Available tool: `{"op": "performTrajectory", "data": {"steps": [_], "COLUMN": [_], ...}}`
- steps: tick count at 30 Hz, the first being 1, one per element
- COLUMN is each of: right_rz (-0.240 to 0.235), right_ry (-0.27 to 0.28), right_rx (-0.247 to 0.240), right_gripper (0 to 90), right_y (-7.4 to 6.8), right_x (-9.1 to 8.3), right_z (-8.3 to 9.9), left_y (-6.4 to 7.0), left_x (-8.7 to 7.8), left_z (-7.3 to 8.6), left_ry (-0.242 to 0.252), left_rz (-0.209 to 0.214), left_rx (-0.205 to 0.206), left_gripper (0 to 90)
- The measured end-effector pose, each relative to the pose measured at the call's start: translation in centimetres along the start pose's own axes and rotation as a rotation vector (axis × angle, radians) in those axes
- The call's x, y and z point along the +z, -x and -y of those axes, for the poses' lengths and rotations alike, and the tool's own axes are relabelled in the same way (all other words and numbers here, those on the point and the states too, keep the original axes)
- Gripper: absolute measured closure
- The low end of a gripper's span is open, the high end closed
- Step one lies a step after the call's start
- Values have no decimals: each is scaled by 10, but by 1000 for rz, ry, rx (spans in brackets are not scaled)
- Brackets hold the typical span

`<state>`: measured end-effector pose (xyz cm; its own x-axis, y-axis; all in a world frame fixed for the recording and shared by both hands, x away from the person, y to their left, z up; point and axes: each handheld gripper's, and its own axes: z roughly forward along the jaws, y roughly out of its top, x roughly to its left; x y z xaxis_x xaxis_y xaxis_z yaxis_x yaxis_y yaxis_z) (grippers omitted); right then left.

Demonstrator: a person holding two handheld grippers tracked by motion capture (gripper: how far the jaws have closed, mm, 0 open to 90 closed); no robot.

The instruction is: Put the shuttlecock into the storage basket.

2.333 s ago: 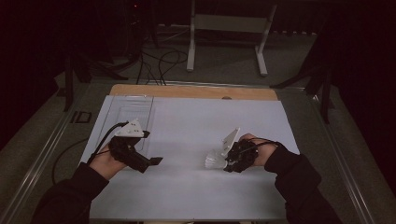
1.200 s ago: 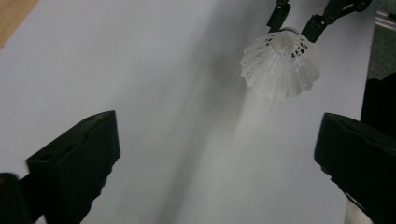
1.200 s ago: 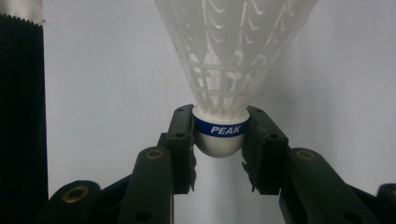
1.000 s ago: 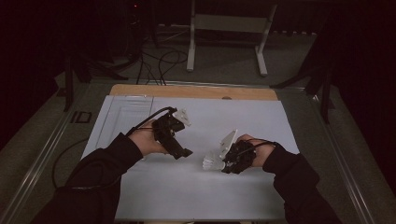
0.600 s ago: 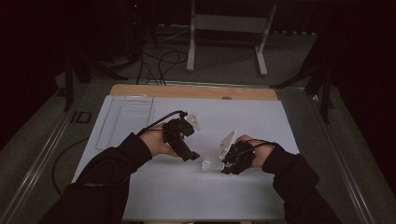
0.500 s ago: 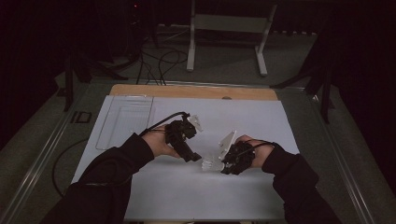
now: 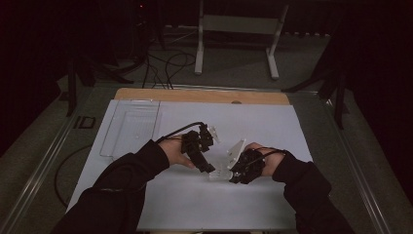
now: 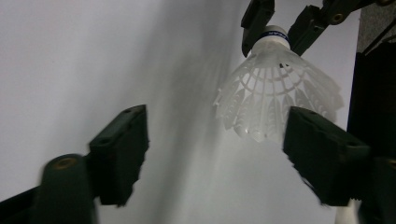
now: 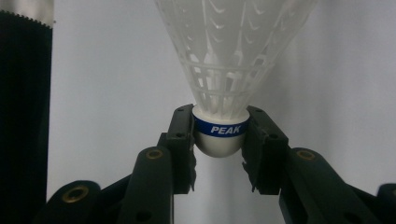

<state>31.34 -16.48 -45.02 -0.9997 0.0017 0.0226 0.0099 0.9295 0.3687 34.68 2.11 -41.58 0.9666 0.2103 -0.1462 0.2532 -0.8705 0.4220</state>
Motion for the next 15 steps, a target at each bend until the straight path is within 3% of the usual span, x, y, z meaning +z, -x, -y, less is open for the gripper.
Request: {"op": "performTrajectory", "data": {"steps": [11, 15], "right_rz": [3, 6], "right_ry": [9, 7], "right_rx": [-21, -25], "right_gripper": [663, 663], "right_y": [-2, -2], "right_x": [-1, -2], "right_z": [0, 0], "left_y": [-2, -3], "left_x": [17, 22], "left_z": [-3, -6], "left_ry": [11, 9], "left_rz": [91, 101], "left_rx": [30, 32], "left_gripper": [464, 511]}}
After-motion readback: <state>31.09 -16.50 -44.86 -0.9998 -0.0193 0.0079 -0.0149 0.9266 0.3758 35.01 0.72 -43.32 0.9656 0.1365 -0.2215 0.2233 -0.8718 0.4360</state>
